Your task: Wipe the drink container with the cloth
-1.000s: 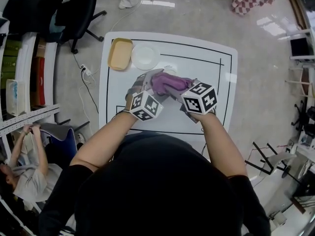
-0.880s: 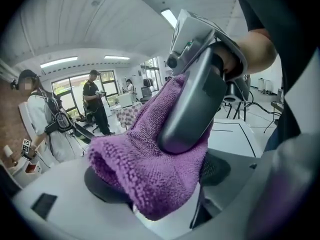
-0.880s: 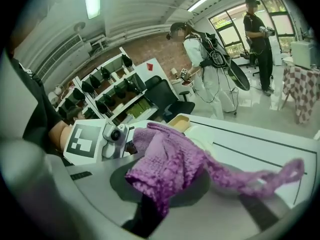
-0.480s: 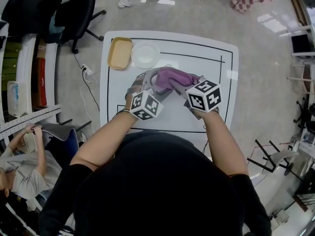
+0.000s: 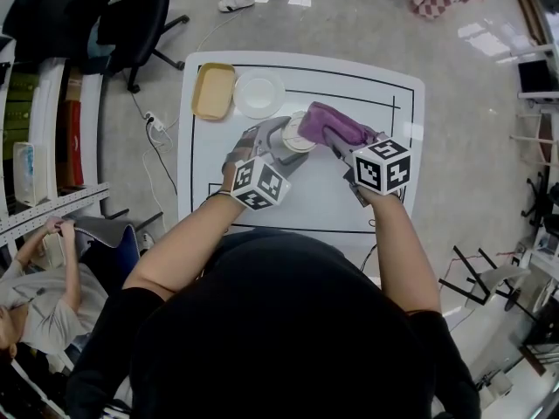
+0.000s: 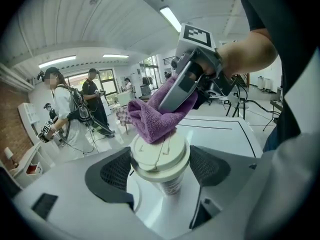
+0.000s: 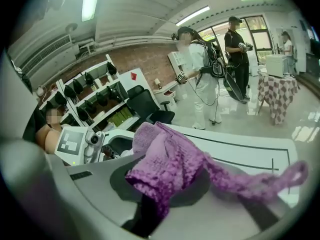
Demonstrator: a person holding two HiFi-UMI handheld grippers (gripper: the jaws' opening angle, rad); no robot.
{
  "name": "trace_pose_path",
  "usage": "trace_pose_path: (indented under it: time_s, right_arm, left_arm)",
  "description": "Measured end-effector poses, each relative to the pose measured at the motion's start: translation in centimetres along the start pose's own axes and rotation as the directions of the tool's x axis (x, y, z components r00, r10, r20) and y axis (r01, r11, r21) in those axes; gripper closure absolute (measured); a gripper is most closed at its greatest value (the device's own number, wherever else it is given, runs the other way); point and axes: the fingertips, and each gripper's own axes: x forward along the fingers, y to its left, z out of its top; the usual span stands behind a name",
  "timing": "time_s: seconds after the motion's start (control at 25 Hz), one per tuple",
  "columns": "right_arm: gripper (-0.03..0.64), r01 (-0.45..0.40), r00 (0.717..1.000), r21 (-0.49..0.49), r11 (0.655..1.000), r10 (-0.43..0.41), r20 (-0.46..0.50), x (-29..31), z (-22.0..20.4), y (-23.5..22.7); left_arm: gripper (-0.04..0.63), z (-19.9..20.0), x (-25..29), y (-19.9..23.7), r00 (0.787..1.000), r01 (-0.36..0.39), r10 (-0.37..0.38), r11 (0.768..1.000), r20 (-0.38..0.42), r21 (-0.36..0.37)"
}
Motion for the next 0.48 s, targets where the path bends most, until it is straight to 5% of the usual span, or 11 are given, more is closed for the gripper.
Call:
trace_pose_path:
  time_s: [0.28,0.48]
  right_arm:
    - [0.541,0.008,1.000,-0.002,1.000,-0.008,0.022,-0.1,0.3,0.6]
    - [0.541,0.014,0.995,0.009,1.000,-0.015,0.099,-2.4,0.4,1.0]
  left_arm:
    - [0.195,-0.2,-0.2,0.1,1.000,0.025,-0.025,1.000,-0.013,-0.009]
    - [0.195,0.7,-1.4,0.5,0.993,0.112,-0.106,0.988,0.054,-0.111]
